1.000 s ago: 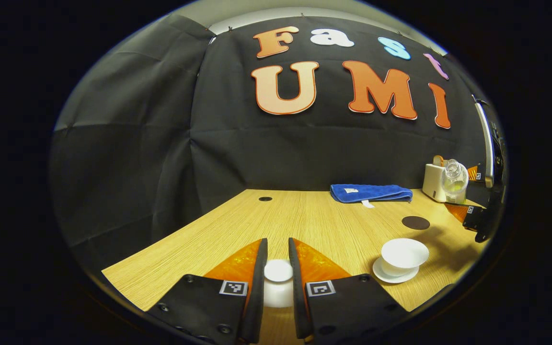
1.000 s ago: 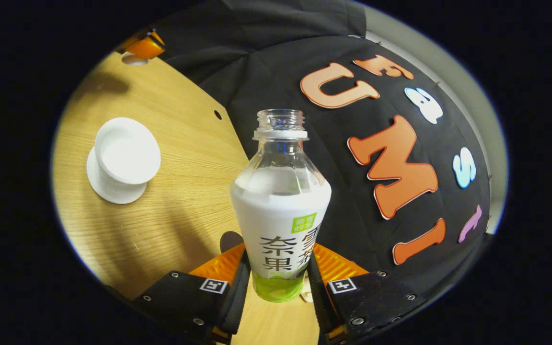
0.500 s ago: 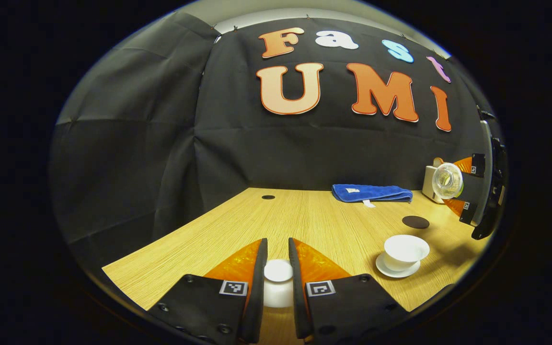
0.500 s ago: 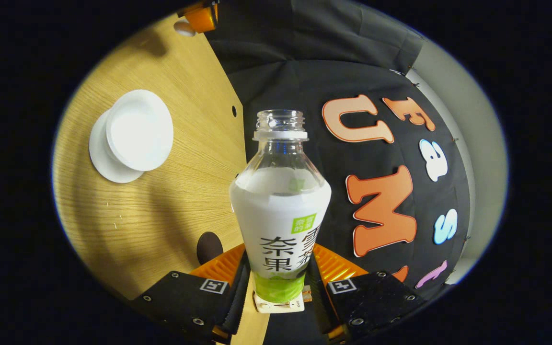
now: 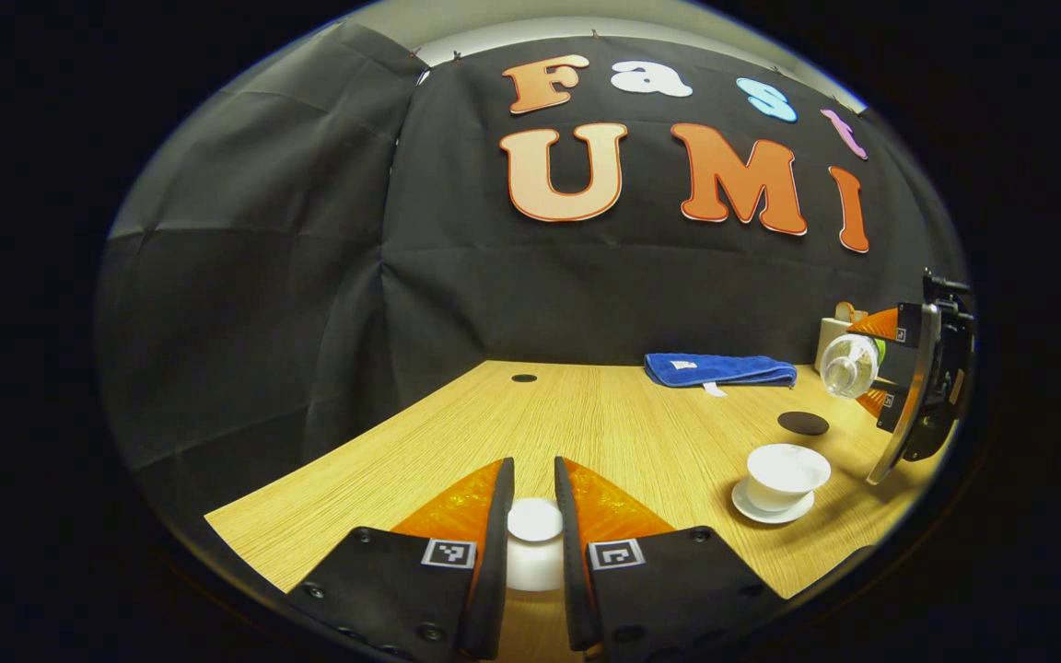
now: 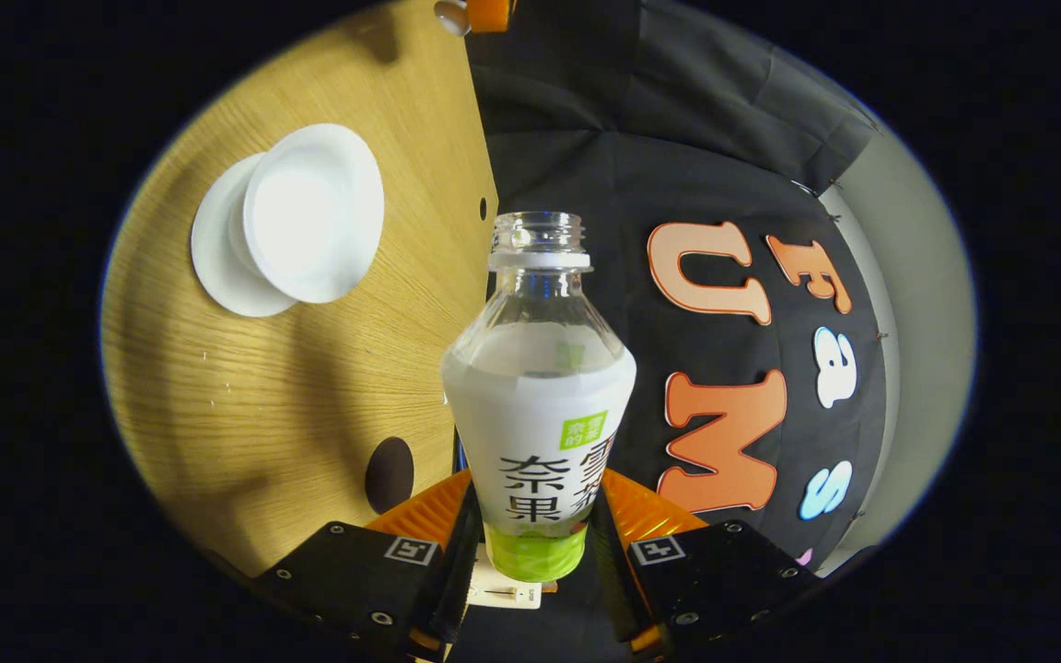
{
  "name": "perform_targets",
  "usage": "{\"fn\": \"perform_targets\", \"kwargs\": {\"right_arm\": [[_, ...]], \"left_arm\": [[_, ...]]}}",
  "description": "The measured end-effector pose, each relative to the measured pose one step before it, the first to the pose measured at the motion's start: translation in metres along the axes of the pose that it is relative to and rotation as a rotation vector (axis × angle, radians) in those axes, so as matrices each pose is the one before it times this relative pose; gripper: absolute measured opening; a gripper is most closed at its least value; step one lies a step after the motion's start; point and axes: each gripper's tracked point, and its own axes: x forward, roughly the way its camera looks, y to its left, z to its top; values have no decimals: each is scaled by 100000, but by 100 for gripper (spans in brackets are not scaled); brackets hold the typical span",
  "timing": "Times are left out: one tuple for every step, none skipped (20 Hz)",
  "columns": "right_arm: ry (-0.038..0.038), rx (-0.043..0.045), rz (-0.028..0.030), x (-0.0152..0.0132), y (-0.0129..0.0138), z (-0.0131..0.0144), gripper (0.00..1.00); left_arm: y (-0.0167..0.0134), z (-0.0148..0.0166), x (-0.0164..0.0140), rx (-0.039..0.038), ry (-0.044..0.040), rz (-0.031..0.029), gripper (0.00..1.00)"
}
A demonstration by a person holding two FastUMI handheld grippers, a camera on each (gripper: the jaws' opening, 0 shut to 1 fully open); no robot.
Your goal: Open the teacup lid with one hand, grasp the water bottle and pour water into the teacup with the other hand; after pouring, place the water bottle on the coaster and then close the teacup lid.
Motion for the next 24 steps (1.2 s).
{"fn": "perform_targets", "kwargs": {"right_arm": [[-248, -2060, -403, 43, 57, 33, 62], [-290, -2057, -392, 135, 127, 126, 62], [-362, -2008, -600, 50, 44, 14, 61], [-160, -2270, -1025, 176, -144, -81, 61], [-90, -2041, -1672, 71, -222, -15, 61], [180, -1997, -1479, 80, -155, -102, 61], [6, -1799, -602, 90, -77, -43, 61], [-119, -1518, -479, 242, -121, -86, 61], [-317, -1242, -129, 26, -27, -41, 61], [-135, -1086, 126, 152, 135, -43, 61], [-432, -1449, -311, -30, -36, 49, 61], [-590, -1388, -520, 168, -158, 90, 62], [-661, -1052, -441, 101, -243, 132, 59], [-420, -434, -406, 205, -109, -85, 61], [-285, -209, -561, 44, -179, -77, 61], [-112, -428, -612, 201, -349, 23, 61], [-64, -614, -1004, 110, -360, -79, 61], [-5, -552, -732, 112, -353, -89, 61], [-14, -474, -714, 154, -268, -112, 61], [-78, -356, -573, 189, -298, -33, 61], [-38, -554, -718, 96, -194, -99, 61], [-267, -788, -910, 107, -284, -31, 61], [-263, -874, -888, 135, -270, -2, 61], [100, -1376, -895, 141, -156, -89, 61]], "left_arm": [[113, -8, -8, -39, -21, 43, 29], [30, -42, 1, 168, 170, 41, 29], [89, -58, -69, 252, -103, 150, 29], [114, 115, 6, 104, -209, 77, 29], [-2, 141, 9, 188, -132, 5, 29], [-98, -151, 101, 238, -63, -100, 29], [8, 57, 38, 138, -108, -110, 29], [92, 50, -51, 54, 57, -152, 29], [-5, -48, -50, 85, 63, 42, 29], [-6, -85, 45, -61, 81, -210, 30], [-35, -45, 0, 101, -18, -93, 29], [50, 111, 2, 59, 138, -85, 29], [37, -33, 18, 86, -51, 81, 29], [93, 44, -19, 47, 202, -53, 30], [94, 1, 34, 40, 86, 94, 29], [42, 108, 8, 37, -78, -46, 30], [-22, 4, -81, 64, -63, 26, 30], [22, 85, 57, -12, -82, -40, 29], [-30, 80, -62, 32, -26, -107, 30], [117, -22, 73, 149, 105, 236, 30], [91, -23, -23, 12, 78, -74, 30], [43, 17, 51, -16, 75, 154, 30], [-91, 53, 26, -31, 47, -294, 30], [65, 185, 72, -44, -166, 90, 30]]}}
